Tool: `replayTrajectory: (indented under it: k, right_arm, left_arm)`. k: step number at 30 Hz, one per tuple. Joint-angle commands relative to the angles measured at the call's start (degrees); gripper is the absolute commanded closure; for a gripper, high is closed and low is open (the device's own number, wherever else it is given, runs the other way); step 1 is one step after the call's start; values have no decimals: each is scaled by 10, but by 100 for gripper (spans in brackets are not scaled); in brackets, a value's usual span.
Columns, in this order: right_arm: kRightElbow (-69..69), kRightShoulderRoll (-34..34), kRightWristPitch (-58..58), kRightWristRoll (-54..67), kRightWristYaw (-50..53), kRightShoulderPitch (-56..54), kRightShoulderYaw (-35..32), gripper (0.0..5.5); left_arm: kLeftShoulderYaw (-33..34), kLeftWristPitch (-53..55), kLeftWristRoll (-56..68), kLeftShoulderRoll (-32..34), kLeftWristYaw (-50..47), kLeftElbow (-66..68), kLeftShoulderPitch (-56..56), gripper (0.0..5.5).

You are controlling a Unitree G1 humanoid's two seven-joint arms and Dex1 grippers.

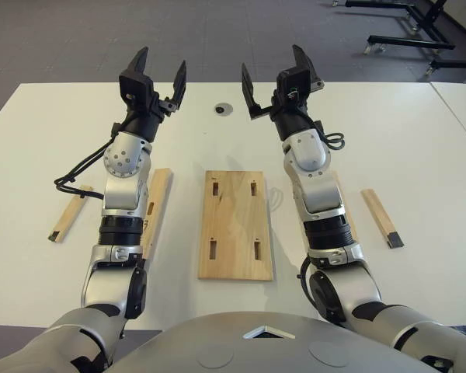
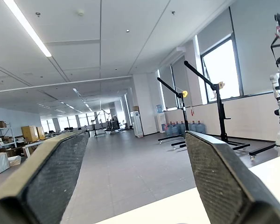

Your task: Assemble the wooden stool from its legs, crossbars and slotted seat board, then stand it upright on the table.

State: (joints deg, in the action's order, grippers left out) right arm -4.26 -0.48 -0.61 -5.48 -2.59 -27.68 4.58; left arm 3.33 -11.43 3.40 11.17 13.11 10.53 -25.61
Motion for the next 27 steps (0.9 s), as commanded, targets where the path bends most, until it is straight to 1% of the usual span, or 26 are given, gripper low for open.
replayTrajectory:
  k: [1, 5, 10, 12, 19, 27]
  right_arm:
    - [6, -2, -12, -10, 9, 0, 3, 41]
    - [-5, -13, 38, -38, 23, -6, 12, 41]
    - [0, 4, 105, -1, 4, -4, 15, 41]
    - [-5, 1, 117, -8, 6, -2, 17, 41]
    - [-11, 0, 117, -37, 26, 2, 23, 41]
    - [-15, 4, 92, -31, 22, -2, 21, 41]
  left_arm:
    - [10, 12, -5, 5, -15, 13, -17, 178]
    - [3, 3, -5, -1, -18, 10, -22, 178]
    - [0, -2, 0, 3, -10, 11, -22, 178]
    - [-1, -2, 2, 3, -7, 12, -27, 178]
    - [-3, -1, -3, 5, -6, 6, -25, 178]
    - [-2, 12, -3, 7, -7, -4, -23, 178]
